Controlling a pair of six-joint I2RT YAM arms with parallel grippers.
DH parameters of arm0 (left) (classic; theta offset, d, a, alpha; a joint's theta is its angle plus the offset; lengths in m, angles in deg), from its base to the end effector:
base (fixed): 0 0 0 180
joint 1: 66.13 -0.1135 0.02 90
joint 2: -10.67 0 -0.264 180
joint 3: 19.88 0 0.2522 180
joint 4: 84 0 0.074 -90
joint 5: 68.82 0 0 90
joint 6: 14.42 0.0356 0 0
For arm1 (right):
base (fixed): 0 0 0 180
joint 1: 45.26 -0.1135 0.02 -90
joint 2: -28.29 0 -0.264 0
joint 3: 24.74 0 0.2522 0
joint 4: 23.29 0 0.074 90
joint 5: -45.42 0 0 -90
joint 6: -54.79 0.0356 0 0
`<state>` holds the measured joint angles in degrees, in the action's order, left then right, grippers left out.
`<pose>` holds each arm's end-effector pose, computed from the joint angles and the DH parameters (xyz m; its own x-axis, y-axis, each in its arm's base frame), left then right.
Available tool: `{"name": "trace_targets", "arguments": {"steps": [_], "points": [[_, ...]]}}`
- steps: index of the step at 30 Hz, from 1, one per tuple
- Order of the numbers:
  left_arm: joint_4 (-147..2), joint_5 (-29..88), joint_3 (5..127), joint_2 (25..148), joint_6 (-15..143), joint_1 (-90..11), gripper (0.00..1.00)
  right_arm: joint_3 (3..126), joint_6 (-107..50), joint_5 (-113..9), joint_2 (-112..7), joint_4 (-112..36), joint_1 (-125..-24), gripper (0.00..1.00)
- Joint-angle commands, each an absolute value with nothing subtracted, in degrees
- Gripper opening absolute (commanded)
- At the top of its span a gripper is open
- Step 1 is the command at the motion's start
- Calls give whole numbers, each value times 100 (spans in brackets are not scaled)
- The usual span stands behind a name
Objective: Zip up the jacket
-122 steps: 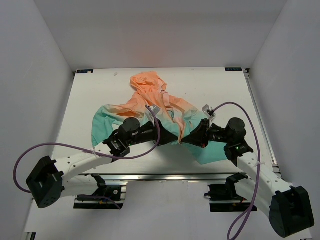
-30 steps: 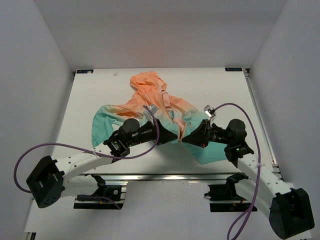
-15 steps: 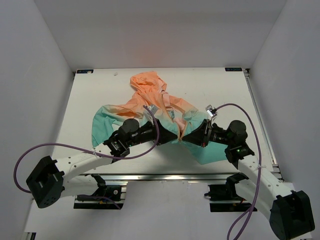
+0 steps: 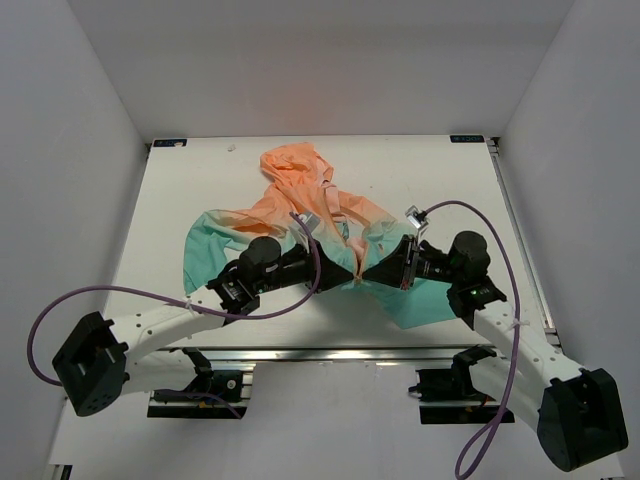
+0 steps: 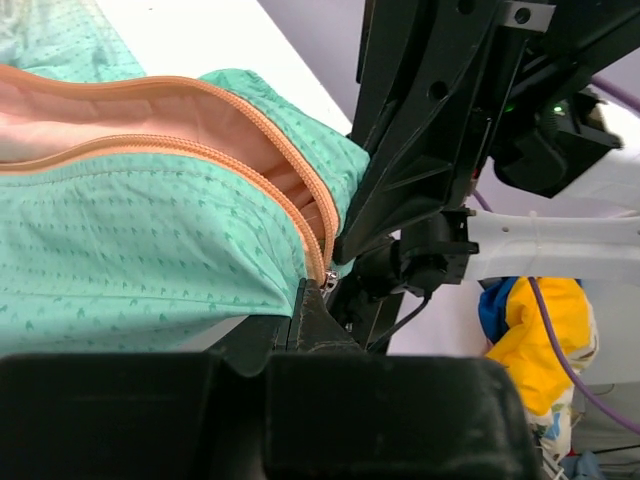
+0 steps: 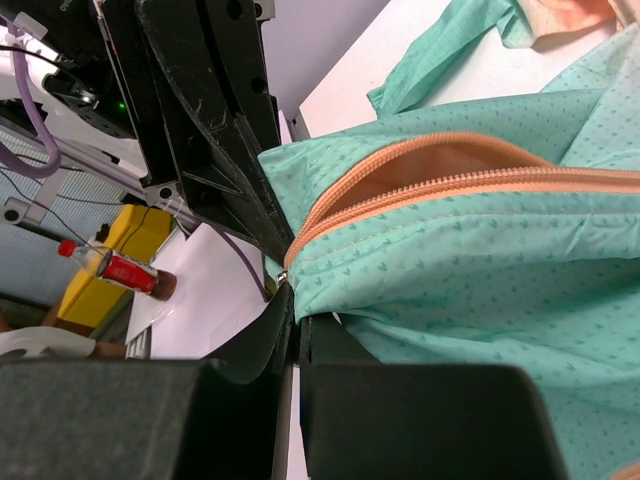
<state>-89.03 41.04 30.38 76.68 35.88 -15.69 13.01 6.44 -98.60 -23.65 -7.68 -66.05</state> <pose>0.1569 -0.2089 0.2662 -0.6901 -0.1079 -0.7156 0.6458 0.3545 -0.6762 0.1736 0.0967 0.2619 -0.6239 0.1808 -0.7603 -0.7363 0.1900 0.6494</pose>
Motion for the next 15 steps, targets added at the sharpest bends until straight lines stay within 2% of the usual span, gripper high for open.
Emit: {"name": "trace_targets", "arguments": {"steps": [1, 12, 13, 15], "points": [[-8035, 4210, 3106, 7518, 3875, -1454, 0, 1785, 715, -9600, -2365, -585, -6565, 0], [-7473, 4088, 3211, 7439, 3999, -1366, 0, 2066, 593, -9721, -2435, -954, -6459, 0], [-7507, 4052, 3203, 7430, 3955, -1375, 10, 2031, 558, -9757, -2427, -1041, -6468, 0], [-7630, 3929, 3107, 7395, 3815, -1375, 19, 1952, 452, -9854, -2453, -1112, -6468, 0]]}}
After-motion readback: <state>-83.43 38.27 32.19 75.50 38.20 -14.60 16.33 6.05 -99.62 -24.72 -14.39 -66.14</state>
